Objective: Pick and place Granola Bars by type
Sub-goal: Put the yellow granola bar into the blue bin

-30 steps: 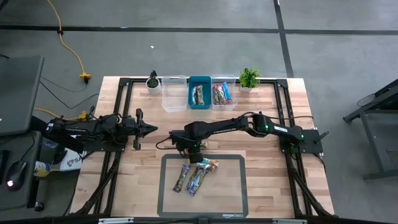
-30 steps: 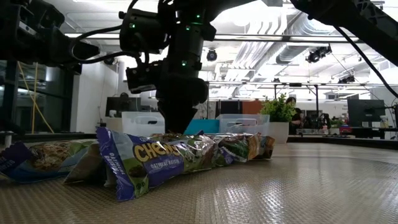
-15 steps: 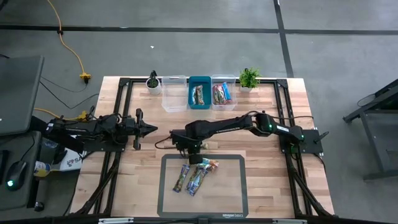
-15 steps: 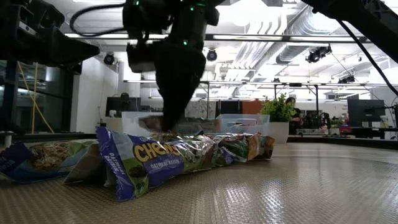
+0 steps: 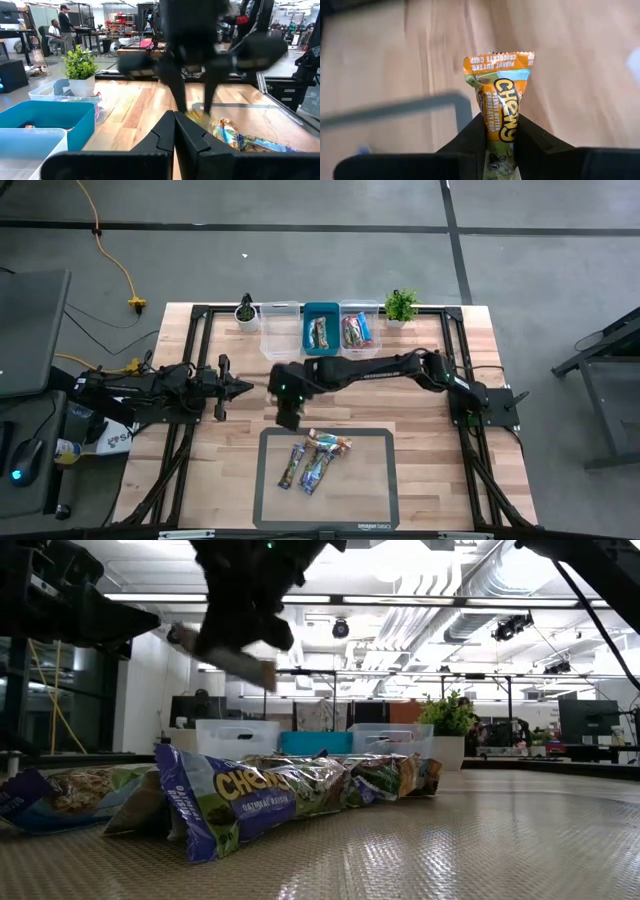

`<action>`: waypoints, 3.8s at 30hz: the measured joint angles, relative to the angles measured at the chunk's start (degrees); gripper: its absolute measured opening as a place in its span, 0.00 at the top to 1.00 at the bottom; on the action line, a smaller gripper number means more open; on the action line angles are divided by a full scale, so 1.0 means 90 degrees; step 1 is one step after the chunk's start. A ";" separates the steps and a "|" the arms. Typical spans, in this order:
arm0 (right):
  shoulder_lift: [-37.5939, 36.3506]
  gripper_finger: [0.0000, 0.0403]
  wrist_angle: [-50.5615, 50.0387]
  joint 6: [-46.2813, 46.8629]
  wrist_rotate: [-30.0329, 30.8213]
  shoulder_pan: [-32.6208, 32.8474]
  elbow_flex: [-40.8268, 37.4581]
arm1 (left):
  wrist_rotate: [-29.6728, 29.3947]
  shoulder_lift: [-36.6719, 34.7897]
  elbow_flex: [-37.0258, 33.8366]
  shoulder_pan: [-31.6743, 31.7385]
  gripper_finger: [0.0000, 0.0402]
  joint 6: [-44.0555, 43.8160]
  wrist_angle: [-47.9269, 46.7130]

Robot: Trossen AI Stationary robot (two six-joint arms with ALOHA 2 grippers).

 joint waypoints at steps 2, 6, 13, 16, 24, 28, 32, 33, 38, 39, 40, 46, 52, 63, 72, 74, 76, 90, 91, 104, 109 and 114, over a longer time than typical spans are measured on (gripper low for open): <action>-0.0076 0.83 0.0321 0.0272 -0.0124 -0.0083 0.0005 | 0.0000 0.0000 -0.0002 -0.0002 1.00 -0.0002 -0.0002; -0.0115 0.83 0.0864 0.0675 -0.0297 -0.0233 0.0007 | 0.0000 0.0000 0.0000 -0.0002 1.00 0.0000 0.0000; -0.0137 0.83 0.2430 0.1409 -0.0940 -0.0572 0.0007 | 0.0000 0.0000 -0.0002 -0.0001 1.00 -0.0002 0.0000; -0.0137 0.83 0.2971 0.1441 -0.0872 -0.0721 0.0007 | 0.0000 0.0000 0.0000 -0.0001 1.00 -0.0001 0.0000; -0.0139 0.83 0.3359 0.1339 -0.0379 -0.1218 0.0010 | 0.0000 0.0000 -0.0002 -0.0001 1.00 0.0000 0.0000; -0.0139 0.83 0.3356 0.1280 -0.0372 -0.1492 0.0010 | 0.0000 0.0000 -0.0002 0.0000 1.00 0.0000 0.0000; -0.0139 0.83 0.3074 0.1272 -0.0215 -0.1778 0.0010 | 0.0000 0.0000 -0.0002 -0.0001 1.00 -0.0001 0.0000; -0.0139 0.83 0.2949 0.1271 -0.0121 -0.1856 0.0010 | 0.0000 0.0000 -0.0002 0.0000 1.00 -0.0002 -0.0002; -0.0139 0.83 0.2115 0.1453 0.0518 -0.2265 0.0010 | 0.0000 0.0000 -0.0002 -0.0001 1.00 0.0000 0.0000; -0.0139 0.83 0.1899 0.1549 0.0649 -0.2343 0.0010 | 0.0000 0.0000 0.0000 -0.0001 1.00 -0.0001 -0.0001; -0.0139 0.83 0.1674 0.1645 0.0760 -0.2418 0.0010 | 0.0000 0.0000 -0.0001 0.0000 1.00 -0.0001 -0.0002; -0.0139 0.85 0.0390 0.2227 0.1202 -0.2784 0.0010 | 0.0000 0.0002 -0.0002 0.0000 1.00 -0.0001 -0.0001; -0.0139 0.85 -0.0465 0.2324 0.1520 -0.3035 0.0010 | 0.0000 0.0000 -0.0002 0.0000 1.00 0.0000 0.0000; -0.0139 0.86 -0.1091 0.3058 0.2127 -0.3210 0.0010 | 0.0000 0.0001 -0.0002 0.0000 1.00 -0.0002 -0.0001; 0.0153 0.86 -0.1125 0.3671 0.1871 -0.3190 0.0010 | -0.0002 0.0000 -0.0001 -0.0001 1.00 0.0000 -0.0001; 0.0163 0.85 -0.1125 0.3822 0.1775 -0.3198 0.0010 | -0.0001 0.0001 -0.0002 0.0000 1.00 0.0000 -0.0001; 0.0195 0.84 -0.1113 0.3959 0.1797 -0.3210 0.0012 | -0.0002 0.0002 0.0000 0.0000 1.00 0.0000 -0.0002; 0.0528 0.72 -0.1286 0.4173 0.0955 -0.3322 0.0010 | -0.0002 0.0001 -0.0002 -0.0001 1.00 -0.0001 -0.0001; 0.0528 0.72 -0.1258 0.4047 0.0954 -0.3322 0.0009 | -0.0002 0.0002 -0.0002 -0.0001 1.00 -0.0002 -0.0001; 0.0173 0.70 -0.1081 0.2315 -0.0203 -0.3406 0.0010 | 0.0000 0.0000 -0.0002 0.0000 1.00 0.0000 0.0000; -0.0319 0.70 -0.1096 0.1398 -0.0753 -0.3394 0.0010 | -0.0002 0.0001 -0.0002 0.0000 1.00 -0.0001 -0.0001; -0.0916 0.71 -0.1154 0.0831 -0.0869 -0.3228 0.0010 | 0.0000 0.0000 -0.0002 0.0000 1.00 0.0000 0.0000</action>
